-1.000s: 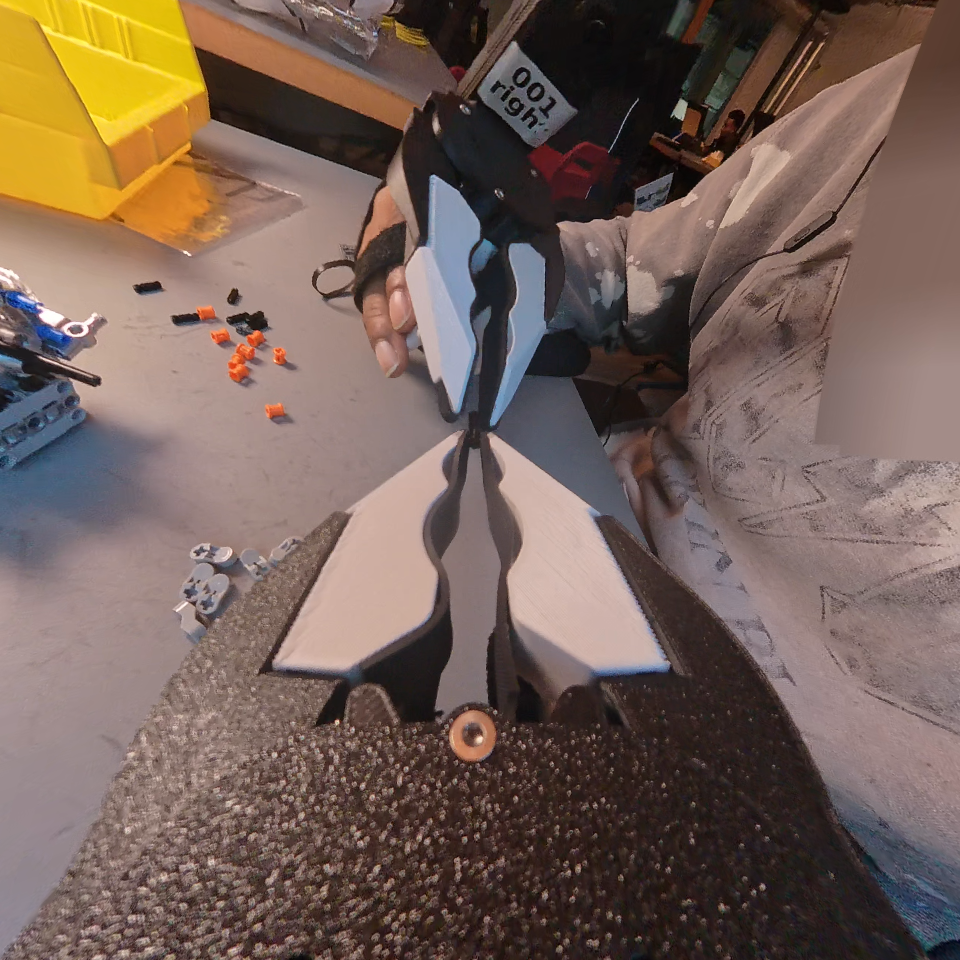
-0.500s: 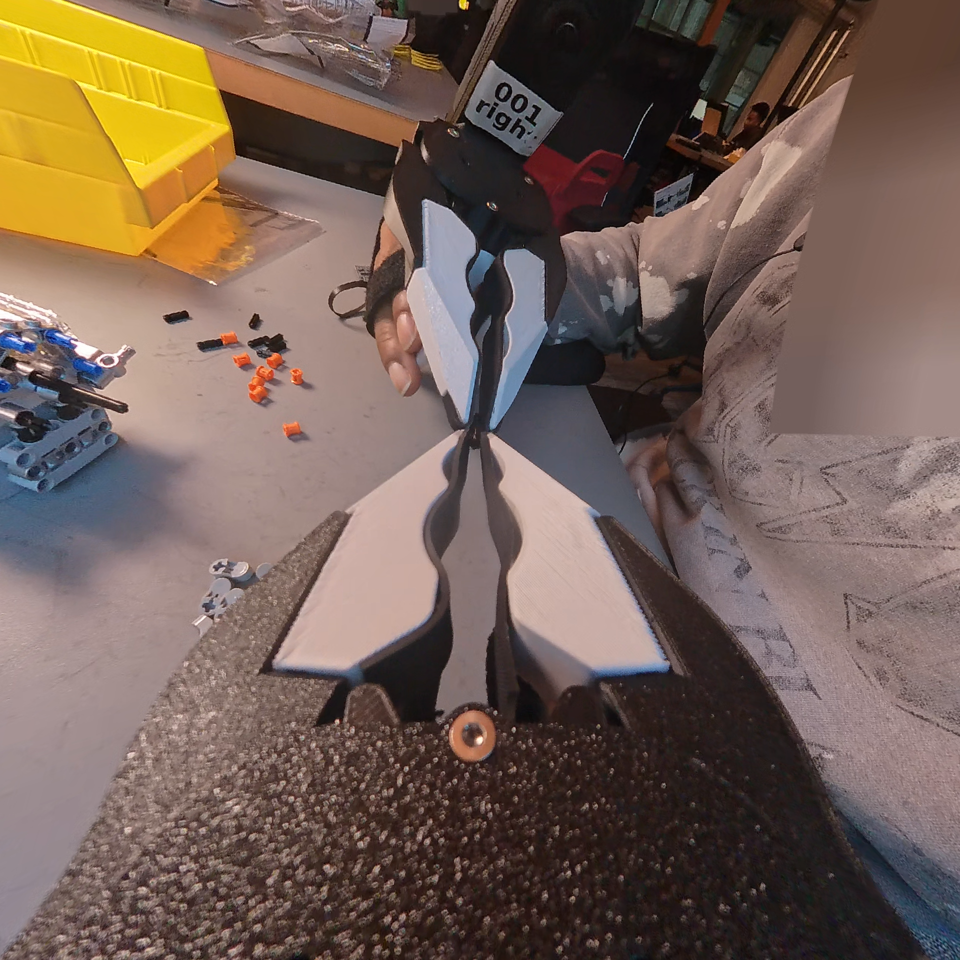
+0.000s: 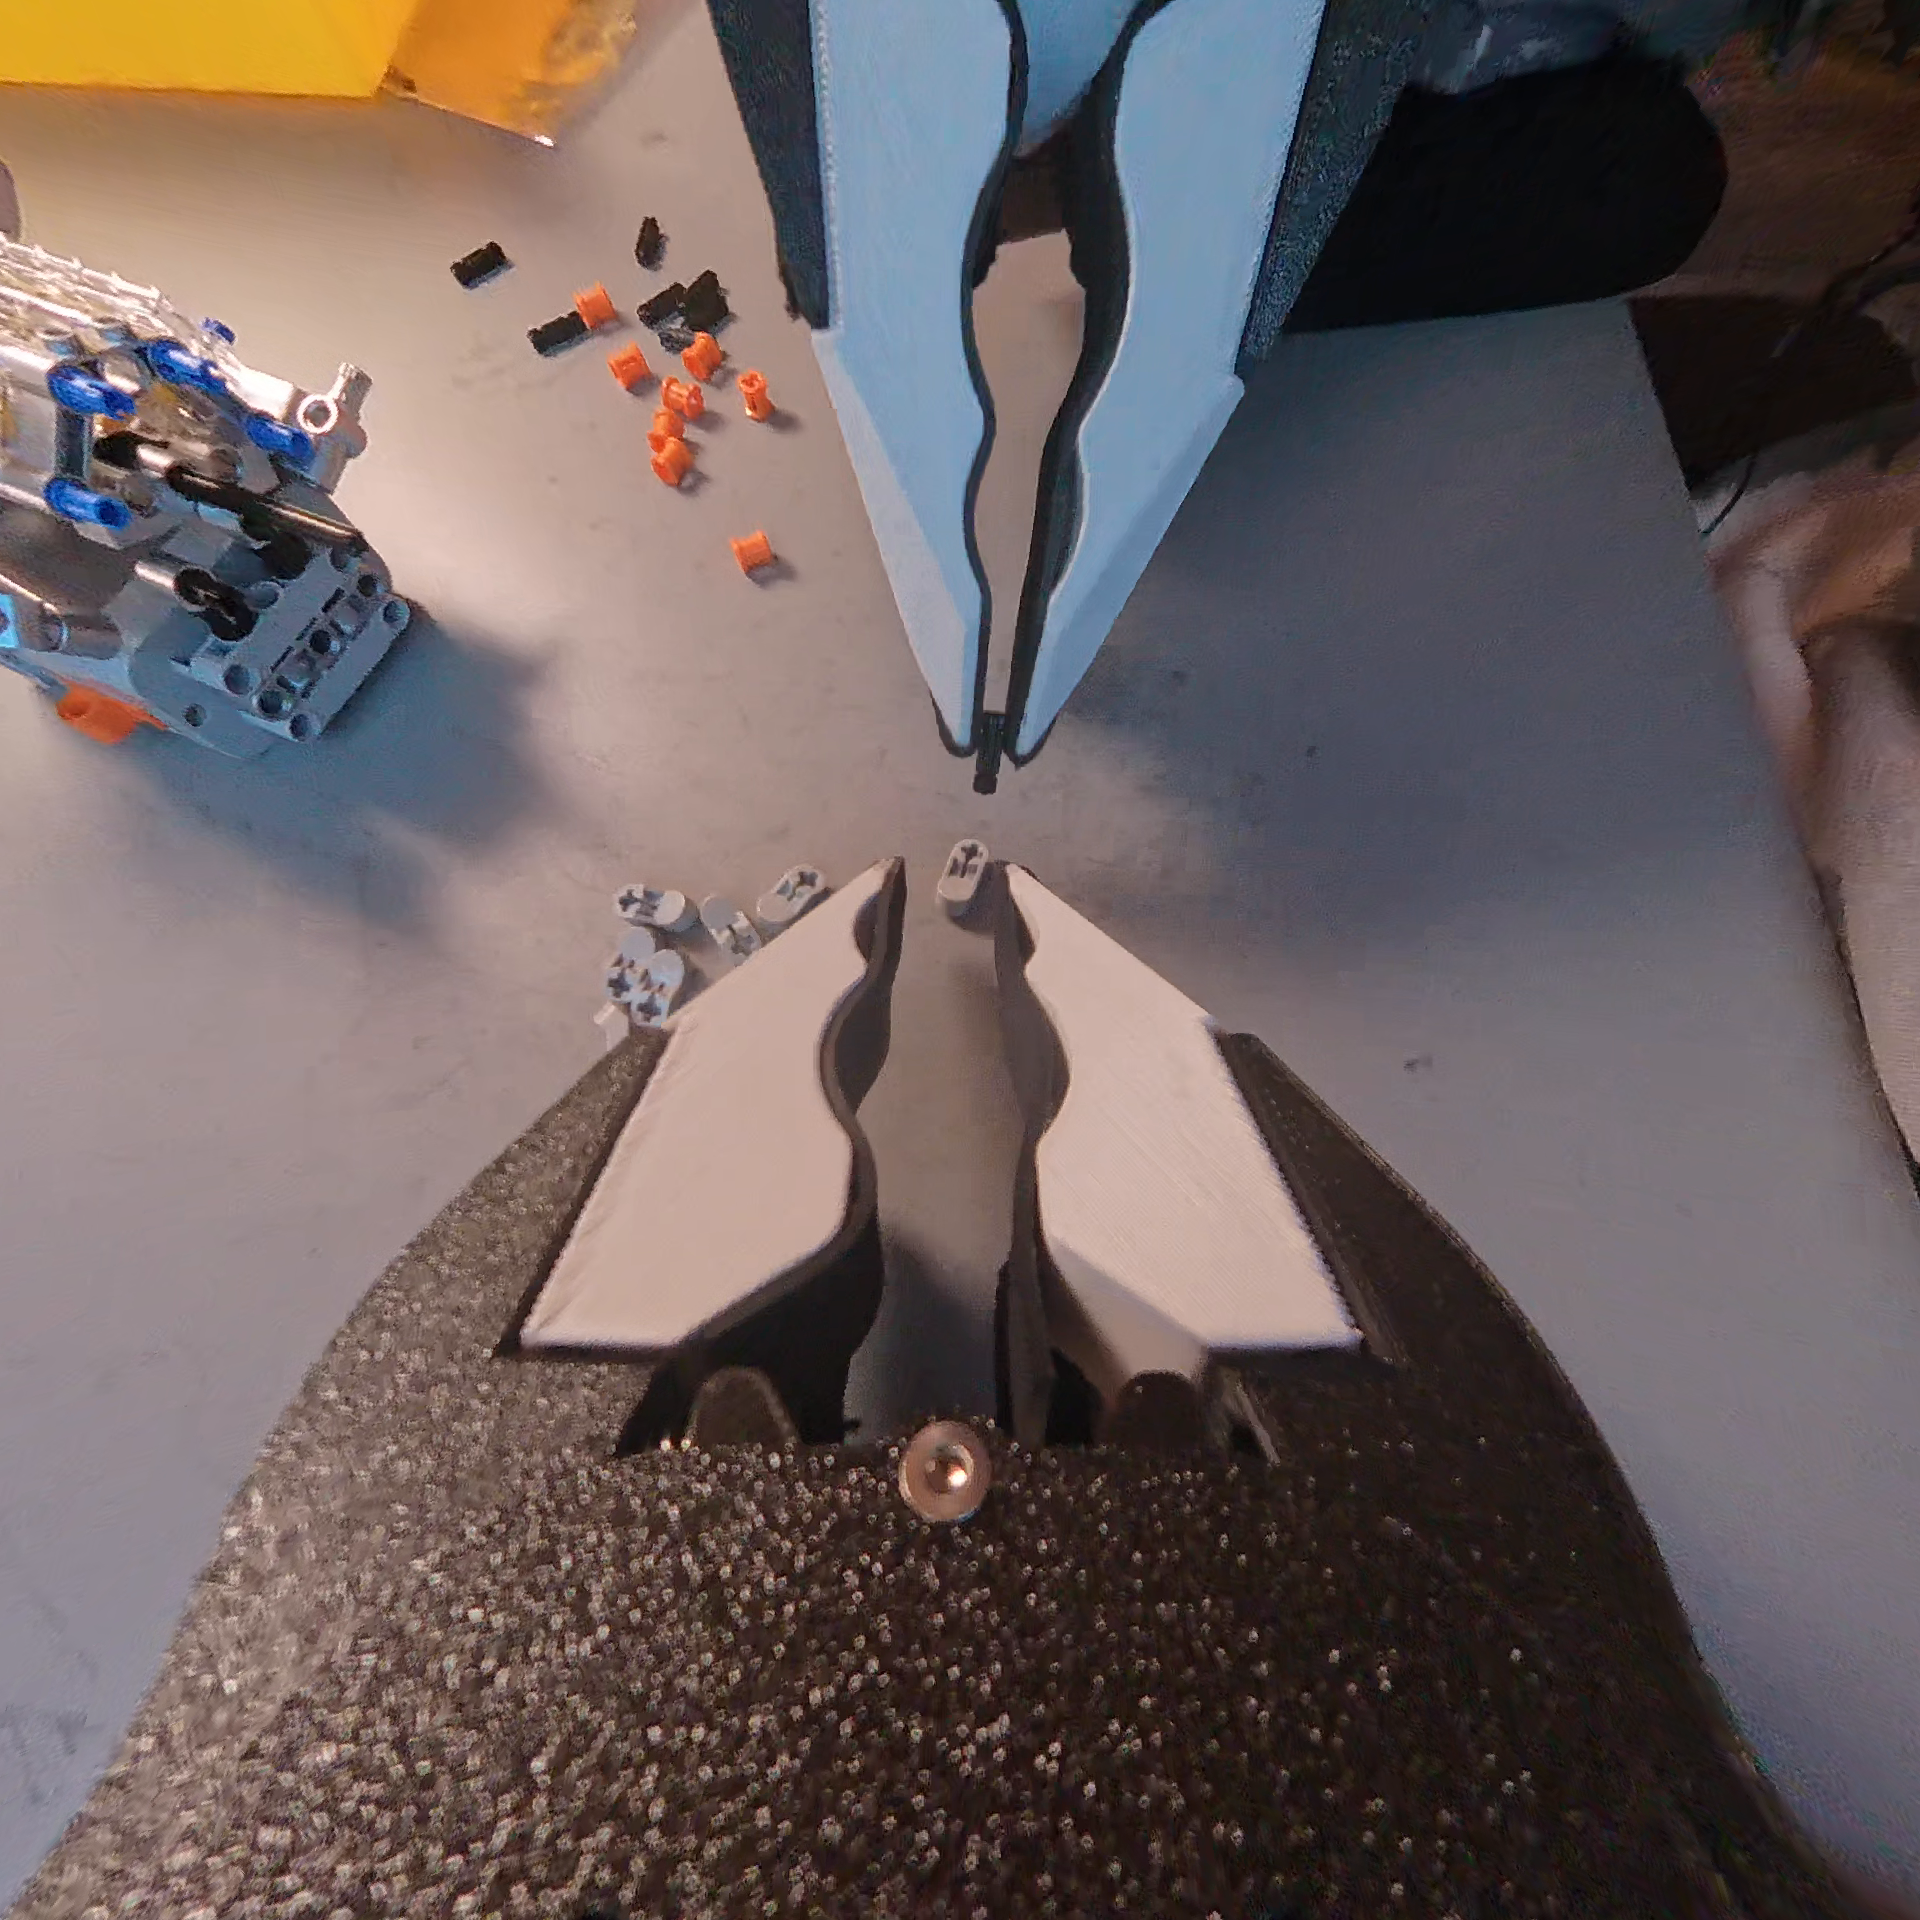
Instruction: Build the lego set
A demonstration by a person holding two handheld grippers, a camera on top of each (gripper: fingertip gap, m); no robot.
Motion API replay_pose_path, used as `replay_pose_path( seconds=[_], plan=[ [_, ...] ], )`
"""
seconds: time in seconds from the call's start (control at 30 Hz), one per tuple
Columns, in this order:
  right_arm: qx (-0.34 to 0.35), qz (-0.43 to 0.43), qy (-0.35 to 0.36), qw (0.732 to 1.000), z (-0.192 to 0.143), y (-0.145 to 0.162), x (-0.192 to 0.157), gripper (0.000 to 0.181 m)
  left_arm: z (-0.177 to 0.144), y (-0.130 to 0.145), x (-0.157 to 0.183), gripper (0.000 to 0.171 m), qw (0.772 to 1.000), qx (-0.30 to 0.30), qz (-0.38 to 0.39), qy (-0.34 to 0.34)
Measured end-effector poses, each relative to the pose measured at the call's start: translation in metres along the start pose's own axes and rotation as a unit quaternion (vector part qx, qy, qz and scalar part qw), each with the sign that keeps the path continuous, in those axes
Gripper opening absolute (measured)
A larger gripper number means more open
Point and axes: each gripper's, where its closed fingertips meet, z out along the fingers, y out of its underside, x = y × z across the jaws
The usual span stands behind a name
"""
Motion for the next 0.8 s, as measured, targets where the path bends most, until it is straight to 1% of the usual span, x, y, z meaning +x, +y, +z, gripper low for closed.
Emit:
replay_pose_path(
  seconds=[0.13,0.23,0.33,0.53,0.8],
  plan=[
    [-0.060,0.000,-0.014,0.998,0.004,0.003,0.003,0.003,0.007,0.009,0.000,0.015,0.999,-0.034,0.005,0.004],
    [-0.086,-0.001,-0.022,0.996,0.006,0.004,0.001,0.003,0.009,0.008,0.003,0.011,0.999,-0.038,0.014,0.006],
    [-0.096,0.001,-0.026,0.995,0.007,0.005,-0.003,0.003,0.011,0.008,0.005,0.005,0.999,-0.038,0.018,0.004],
    [-0.105,-0.003,-0.028,0.994,0.010,0.005,-0.006,0.003,0.012,0.007,0.009,0.005,0.999,-0.037,0.028,0.009],
    [-0.126,-0.036,-0.041,0.990,0.011,0.006,-0.007,0.003,0.013,0.006,0.010,0.005,0.999,-0.036,0.030,0.019]
  ],
)
